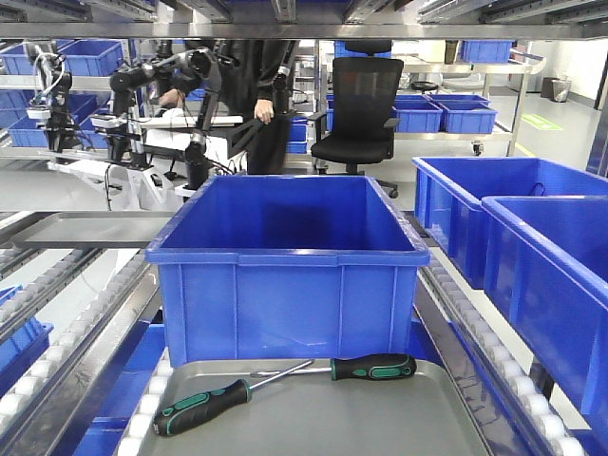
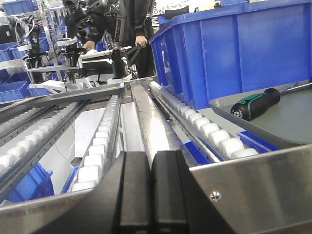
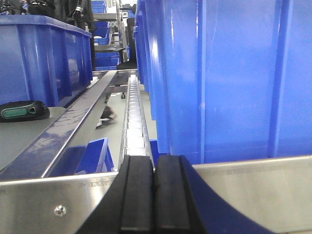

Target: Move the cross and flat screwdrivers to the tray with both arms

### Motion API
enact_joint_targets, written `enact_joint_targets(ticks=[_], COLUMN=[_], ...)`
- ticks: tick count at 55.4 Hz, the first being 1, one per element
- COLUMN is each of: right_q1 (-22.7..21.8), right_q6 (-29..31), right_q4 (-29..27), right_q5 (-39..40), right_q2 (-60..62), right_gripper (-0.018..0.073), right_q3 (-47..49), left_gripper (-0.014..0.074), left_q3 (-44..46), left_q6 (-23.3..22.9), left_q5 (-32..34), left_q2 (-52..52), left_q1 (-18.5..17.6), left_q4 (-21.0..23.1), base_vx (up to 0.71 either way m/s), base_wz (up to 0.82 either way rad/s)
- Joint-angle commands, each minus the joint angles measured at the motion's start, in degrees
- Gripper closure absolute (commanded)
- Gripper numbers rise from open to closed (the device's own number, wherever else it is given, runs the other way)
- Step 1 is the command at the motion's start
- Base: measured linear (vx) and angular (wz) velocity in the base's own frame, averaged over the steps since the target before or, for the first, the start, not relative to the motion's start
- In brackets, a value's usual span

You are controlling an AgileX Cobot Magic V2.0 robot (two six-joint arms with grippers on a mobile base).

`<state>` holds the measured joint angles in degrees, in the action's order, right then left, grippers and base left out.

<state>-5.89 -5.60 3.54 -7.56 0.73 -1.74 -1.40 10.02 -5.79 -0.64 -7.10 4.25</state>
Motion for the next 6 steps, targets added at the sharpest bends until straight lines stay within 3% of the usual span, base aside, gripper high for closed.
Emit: enact_joint_targets(ticks=[1, 6], right_q1=[-0.39, -0.39], right_q6=[0.03, 0.03], right_q4=[0.72, 0.72], right_q5=[5.22, 5.22], right_q2=[0.2, 0.2], right_gripper=[0.0567, 0.0567], right_q3=[-0.41, -0.41], left_gripper=[0.0594, 0.0594], left_q3=[1.3, 1.3], left_q6=[-0.41, -0.41], left_q5=[4.5, 4.5], left_q2=[-0.69, -0.69], left_q1=[0.2, 0.2], left_q4=[0.13, 0.13], base_vx=[0.0, 0.0], base_wz=[0.0, 0.0])
